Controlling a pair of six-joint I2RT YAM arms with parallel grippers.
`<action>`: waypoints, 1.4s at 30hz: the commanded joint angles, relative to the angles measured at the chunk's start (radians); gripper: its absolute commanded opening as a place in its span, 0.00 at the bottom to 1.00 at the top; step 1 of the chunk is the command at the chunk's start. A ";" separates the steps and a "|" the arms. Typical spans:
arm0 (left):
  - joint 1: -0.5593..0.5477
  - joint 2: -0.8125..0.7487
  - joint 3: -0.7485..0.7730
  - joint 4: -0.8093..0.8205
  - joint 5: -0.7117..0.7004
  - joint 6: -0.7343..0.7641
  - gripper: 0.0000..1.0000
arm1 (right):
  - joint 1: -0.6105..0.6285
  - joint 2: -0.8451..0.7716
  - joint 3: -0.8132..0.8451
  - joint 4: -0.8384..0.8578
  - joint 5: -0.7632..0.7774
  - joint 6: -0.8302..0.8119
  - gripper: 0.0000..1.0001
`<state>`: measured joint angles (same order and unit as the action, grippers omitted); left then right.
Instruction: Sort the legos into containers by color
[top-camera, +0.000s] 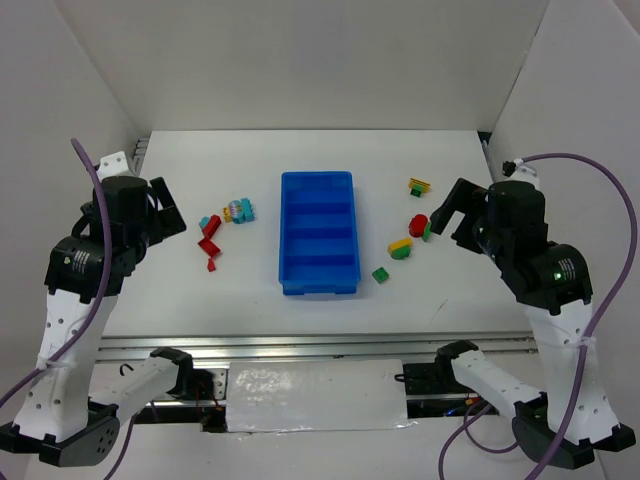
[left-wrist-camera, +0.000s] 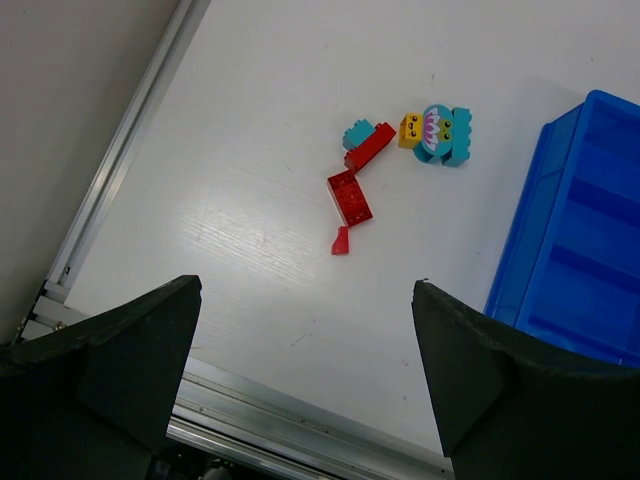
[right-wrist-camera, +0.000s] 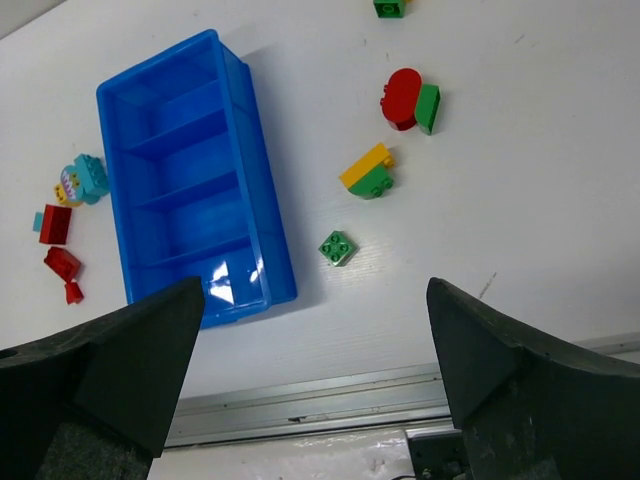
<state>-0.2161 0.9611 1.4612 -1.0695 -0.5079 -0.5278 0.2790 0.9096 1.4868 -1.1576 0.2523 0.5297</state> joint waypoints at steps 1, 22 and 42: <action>0.003 0.004 0.005 0.028 -0.021 0.005 1.00 | 0.005 0.006 0.017 0.056 0.033 -0.008 1.00; 0.003 0.013 -0.021 0.062 0.195 0.040 1.00 | -0.234 0.487 -0.231 0.328 -0.108 -0.037 1.00; 0.003 -0.055 -0.134 0.059 0.290 0.068 0.99 | -0.256 1.147 0.104 0.326 -0.096 -0.046 1.00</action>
<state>-0.2161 0.9150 1.3235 -1.0248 -0.2325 -0.4927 0.0284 2.0388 1.5307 -0.8101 0.1204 0.4965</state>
